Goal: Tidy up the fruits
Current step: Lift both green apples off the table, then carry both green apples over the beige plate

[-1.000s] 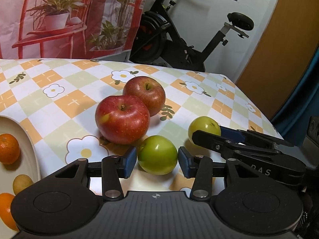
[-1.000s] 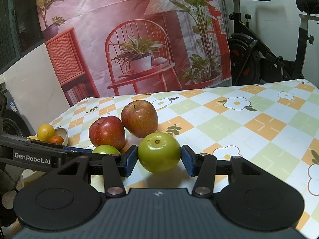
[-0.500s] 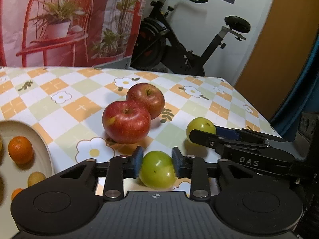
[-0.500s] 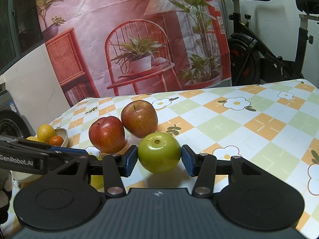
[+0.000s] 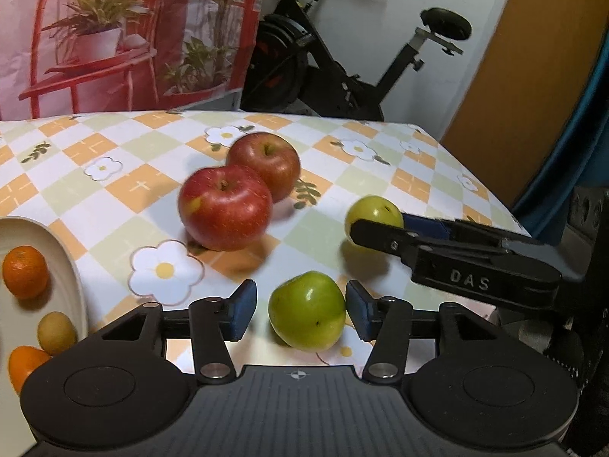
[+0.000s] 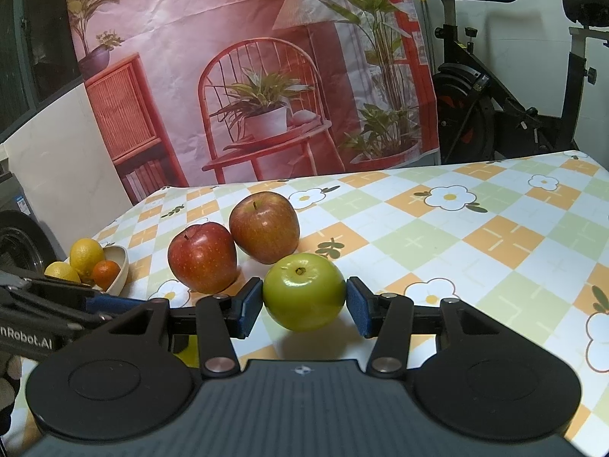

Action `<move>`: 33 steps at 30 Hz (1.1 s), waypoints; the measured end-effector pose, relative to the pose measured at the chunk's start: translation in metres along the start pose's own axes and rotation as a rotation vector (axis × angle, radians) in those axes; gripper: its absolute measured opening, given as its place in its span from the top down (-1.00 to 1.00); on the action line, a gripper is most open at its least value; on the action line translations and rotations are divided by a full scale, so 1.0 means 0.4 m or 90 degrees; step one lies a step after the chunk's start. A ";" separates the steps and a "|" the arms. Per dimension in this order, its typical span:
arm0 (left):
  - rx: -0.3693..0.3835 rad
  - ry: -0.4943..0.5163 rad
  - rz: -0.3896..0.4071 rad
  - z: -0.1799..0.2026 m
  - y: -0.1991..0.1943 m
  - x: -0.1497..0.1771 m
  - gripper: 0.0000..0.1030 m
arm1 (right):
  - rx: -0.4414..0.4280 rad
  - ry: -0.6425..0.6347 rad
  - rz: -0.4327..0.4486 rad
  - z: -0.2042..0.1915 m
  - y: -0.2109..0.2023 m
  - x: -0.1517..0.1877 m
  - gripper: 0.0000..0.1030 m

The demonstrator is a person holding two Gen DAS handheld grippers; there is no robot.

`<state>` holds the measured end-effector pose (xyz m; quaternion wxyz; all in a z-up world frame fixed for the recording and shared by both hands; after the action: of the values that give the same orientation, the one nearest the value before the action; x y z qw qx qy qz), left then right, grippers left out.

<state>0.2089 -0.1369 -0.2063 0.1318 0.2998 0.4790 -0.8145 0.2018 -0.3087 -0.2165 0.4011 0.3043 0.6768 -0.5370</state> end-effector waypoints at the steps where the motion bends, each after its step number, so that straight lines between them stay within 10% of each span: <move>1: 0.003 0.003 -0.005 0.003 0.003 0.004 -0.08 | 0.000 0.000 0.000 0.000 0.000 0.000 0.01; 33: -0.068 0.027 0.100 -0.034 -0.153 0.026 0.08 | 0.000 -0.012 0.000 -0.008 -0.005 -0.006 0.01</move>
<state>0.1751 -0.0934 -0.1747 0.2007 0.3460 0.4992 -0.7686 0.2007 -0.3058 -0.2132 0.4078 0.2994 0.6727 -0.5399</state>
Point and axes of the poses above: each gripper's, at about its wrist camera, not at the fingertips, and y roughly the way its jaws point, z to its right, x to its underside, the point moved 2 cm from there along y, roughly the way its jaws point, and after that the axes turned 12 degrees about -y, right-handed, at the moved point
